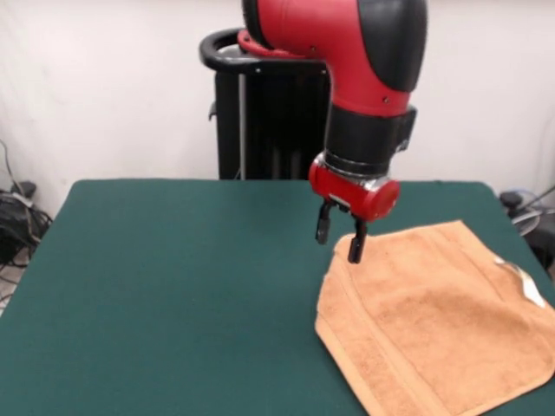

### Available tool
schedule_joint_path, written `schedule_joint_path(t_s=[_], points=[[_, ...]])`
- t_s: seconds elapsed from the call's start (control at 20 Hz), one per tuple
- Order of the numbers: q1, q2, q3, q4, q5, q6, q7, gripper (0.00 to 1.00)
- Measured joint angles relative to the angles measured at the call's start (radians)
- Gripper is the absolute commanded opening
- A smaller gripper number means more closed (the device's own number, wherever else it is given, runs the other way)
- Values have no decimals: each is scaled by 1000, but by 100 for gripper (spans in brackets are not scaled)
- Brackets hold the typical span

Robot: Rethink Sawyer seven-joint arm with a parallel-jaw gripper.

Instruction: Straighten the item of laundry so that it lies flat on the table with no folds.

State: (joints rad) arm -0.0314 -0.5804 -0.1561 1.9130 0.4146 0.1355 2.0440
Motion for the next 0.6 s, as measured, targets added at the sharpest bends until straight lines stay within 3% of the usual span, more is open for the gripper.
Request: schedule_joint_path(t_s=[0.35,0.6], points=[[-37,44,83,94,-34,-113,0,100],[82,67,56,115,-24,-120,0,100]])
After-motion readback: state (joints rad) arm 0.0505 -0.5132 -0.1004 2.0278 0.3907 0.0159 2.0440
